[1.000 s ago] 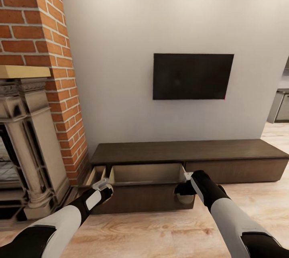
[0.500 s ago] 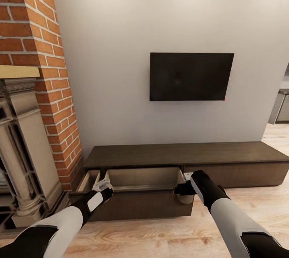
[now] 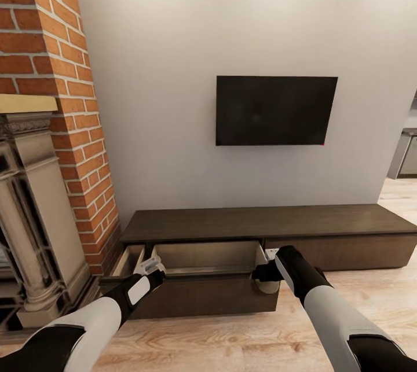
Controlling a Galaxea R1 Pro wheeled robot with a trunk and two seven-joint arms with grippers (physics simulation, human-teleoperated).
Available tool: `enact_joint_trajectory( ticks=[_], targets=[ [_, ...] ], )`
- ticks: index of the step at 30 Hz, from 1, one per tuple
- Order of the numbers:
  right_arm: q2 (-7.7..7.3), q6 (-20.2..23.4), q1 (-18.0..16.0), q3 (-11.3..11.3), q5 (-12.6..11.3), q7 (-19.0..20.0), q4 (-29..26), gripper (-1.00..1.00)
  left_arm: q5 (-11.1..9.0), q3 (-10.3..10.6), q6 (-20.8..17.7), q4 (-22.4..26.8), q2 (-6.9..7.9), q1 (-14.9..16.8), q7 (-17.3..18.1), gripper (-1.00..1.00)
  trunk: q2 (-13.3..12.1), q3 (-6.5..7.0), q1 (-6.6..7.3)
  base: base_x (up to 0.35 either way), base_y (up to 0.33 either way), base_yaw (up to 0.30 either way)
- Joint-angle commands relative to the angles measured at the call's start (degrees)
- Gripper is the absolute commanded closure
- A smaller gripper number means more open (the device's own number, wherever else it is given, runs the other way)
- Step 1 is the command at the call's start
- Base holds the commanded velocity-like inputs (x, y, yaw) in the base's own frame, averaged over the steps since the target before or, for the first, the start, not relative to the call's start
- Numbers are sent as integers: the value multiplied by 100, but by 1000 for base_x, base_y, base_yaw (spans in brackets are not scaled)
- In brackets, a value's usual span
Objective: Place each of the two pumpkins and all three candles from the living room inside a cabinet in the living room (use any cabinet), then make sure every cabinet is closed, and position the cauldron so it is next to a table in the living room.
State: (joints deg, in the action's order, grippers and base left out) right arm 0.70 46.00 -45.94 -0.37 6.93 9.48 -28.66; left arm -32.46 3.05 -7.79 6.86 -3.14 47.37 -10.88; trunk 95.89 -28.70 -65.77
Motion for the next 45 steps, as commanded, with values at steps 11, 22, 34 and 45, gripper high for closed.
enact_joint_trajectory(
  ticks=[11, 22, 34, 45],
  targets=[
    [-13, 88, -15, -15, 63, -5, -12, 100, 0, 46, -1425, 1205, 7, 1, -68, 100, 3, -47, 0, 0, 0, 0],
    [85, 655, -536, -25, 49, -7, -2, 100, 5, 45, -3697, 2006, 7, 32, -188, 100, 3, -146, 0, 0, 0, 0],
    [404, 1252, -1394, -43, 41, -8, 276, 100, 130, 38, -4649, 1627, 7, 358, -184, 100, 3, -256, 0, 0, 0, 0],
    [413, 1288, -1540, -68, 7, 9, 448, 100, 135, 612, -4707, 2631, -10, 370, -135, 100, 3, -323, 0, 0, 0, 0]
  ],
)
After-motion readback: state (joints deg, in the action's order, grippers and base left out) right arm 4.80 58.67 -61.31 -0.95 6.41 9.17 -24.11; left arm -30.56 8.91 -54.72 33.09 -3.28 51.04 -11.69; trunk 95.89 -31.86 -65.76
